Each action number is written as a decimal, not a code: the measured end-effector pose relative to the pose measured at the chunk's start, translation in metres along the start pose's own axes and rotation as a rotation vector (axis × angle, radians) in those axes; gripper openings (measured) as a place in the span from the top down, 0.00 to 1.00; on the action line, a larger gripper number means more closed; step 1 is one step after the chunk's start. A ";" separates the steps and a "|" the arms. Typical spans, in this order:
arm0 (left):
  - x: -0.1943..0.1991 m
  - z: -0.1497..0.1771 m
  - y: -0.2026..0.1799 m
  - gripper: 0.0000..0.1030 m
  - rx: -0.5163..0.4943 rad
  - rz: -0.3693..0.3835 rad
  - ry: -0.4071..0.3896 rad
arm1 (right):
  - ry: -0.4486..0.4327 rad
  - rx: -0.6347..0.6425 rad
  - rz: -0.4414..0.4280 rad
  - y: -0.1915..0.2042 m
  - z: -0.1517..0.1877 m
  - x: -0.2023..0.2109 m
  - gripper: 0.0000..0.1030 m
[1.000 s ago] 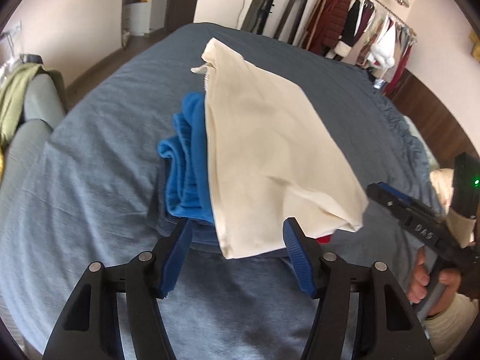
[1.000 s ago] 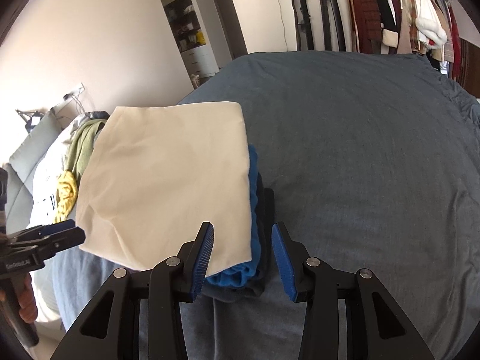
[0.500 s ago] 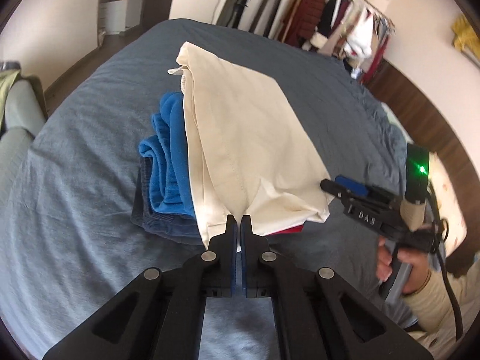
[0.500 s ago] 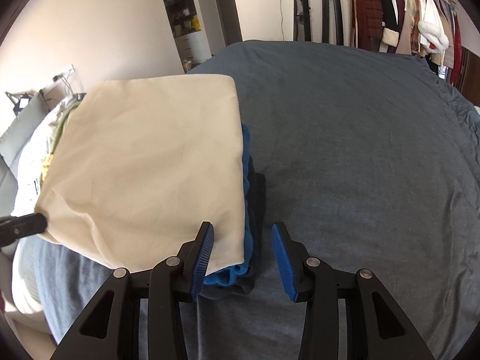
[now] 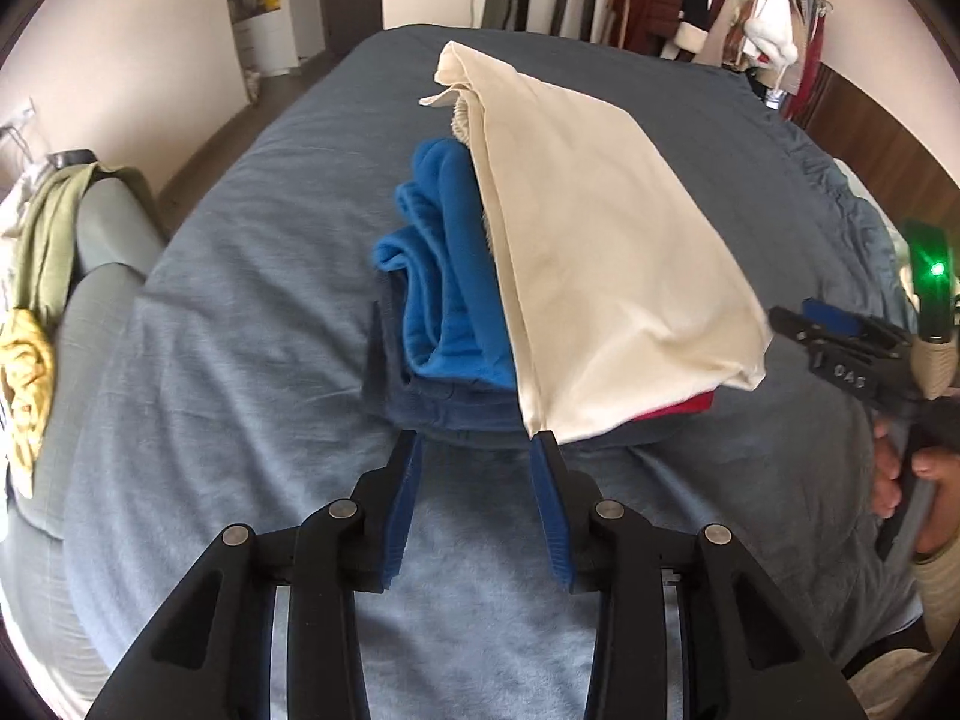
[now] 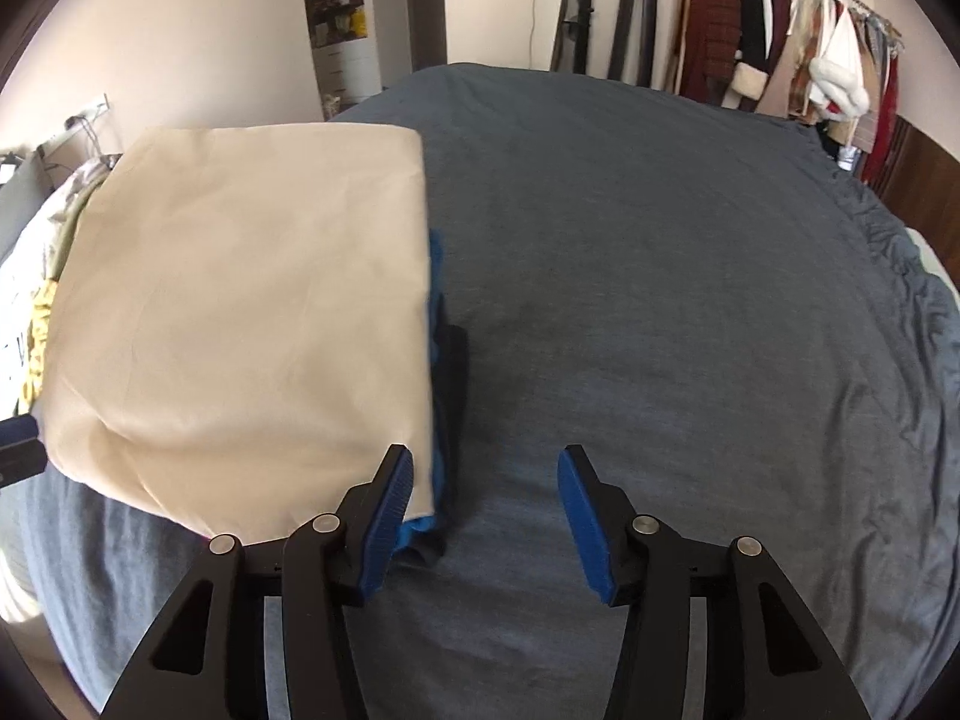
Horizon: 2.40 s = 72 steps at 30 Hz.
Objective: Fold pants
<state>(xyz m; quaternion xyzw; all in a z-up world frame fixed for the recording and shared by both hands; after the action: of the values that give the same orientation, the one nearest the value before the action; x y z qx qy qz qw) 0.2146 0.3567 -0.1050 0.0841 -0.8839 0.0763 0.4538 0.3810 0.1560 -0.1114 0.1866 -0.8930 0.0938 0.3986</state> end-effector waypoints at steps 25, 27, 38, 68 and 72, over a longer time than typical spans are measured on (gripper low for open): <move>0.100 -0.004 -0.166 0.04 0.027 -0.096 -0.491 | -0.338 -0.002 -0.020 -0.093 0.028 0.167 0.11; 0.091 0.007 -0.181 0.02 0.024 -0.079 -0.507 | -0.353 0.008 -0.007 -0.103 0.035 0.168 0.10; 0.079 0.072 -0.225 0.02 0.004 -0.074 -0.570 | -0.454 -0.011 -0.005 -0.138 0.103 0.165 0.10; 0.181 0.158 -0.291 0.00 -0.024 -0.081 -0.571 | -0.537 -0.064 0.109 -0.170 0.215 0.307 0.10; 0.185 0.162 -0.299 0.00 -0.033 -0.073 -0.571 | -0.548 -0.061 0.123 -0.173 0.222 0.316 0.10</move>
<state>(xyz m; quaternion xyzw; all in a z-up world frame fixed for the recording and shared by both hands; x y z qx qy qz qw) 0.0455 0.0167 -0.0305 0.1264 -0.9734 0.0187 0.1902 0.1077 -0.1534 -0.0190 0.1384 -0.9795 0.0369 0.1415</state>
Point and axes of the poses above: each gripper's, at about its wrist camera, not at the fingertips, and x roughly against the way its jaws point, y to its left, z to its underside, the point moved 10 cm from there along -x, roughly the way its jaws point, and after that the axes turned 5 degrees about -y, right-handed, at the moved point
